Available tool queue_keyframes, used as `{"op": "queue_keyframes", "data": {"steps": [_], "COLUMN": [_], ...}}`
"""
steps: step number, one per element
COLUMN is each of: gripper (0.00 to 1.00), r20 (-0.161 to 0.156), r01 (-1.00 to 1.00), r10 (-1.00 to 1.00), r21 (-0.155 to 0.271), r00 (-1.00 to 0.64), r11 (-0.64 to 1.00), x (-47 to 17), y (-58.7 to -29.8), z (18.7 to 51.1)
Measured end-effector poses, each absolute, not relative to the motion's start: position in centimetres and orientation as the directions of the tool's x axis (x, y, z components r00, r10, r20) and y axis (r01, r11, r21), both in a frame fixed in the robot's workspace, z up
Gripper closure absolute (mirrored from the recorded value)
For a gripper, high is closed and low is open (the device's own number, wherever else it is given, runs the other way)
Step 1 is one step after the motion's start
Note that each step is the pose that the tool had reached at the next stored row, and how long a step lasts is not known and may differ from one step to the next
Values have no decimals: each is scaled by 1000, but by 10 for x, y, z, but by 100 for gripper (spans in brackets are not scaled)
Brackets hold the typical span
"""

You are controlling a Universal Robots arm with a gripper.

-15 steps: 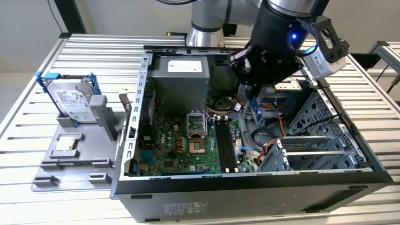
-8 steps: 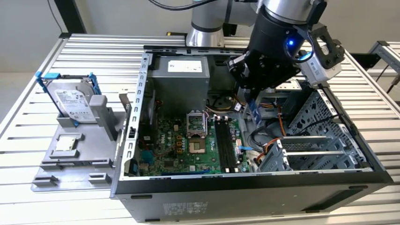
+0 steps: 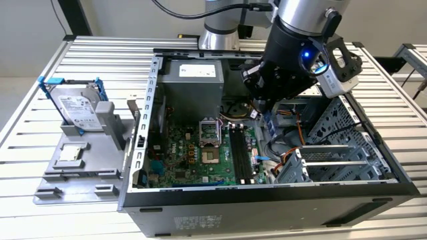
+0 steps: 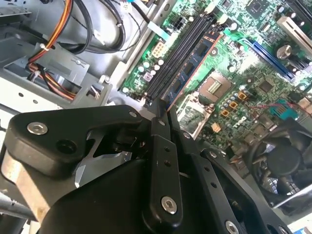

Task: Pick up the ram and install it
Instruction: 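Insert the ram into the slot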

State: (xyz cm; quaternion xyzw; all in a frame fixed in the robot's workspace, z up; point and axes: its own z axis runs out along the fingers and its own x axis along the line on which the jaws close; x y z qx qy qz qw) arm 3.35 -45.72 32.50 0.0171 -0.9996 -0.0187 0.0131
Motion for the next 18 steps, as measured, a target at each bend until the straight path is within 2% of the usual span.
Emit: {"op": "queue_keyframes", "data": {"steps": [13, 18], "gripper": [100, 100], "r20": [25, 13], "r01": [-31, -29], "r10": [-32, -29], "r21": [36, 22], "r00": [-999, -999], "r11": [999, 999], "x": [34, 32], "y": [-458, -462], "z": [301, 295]}}
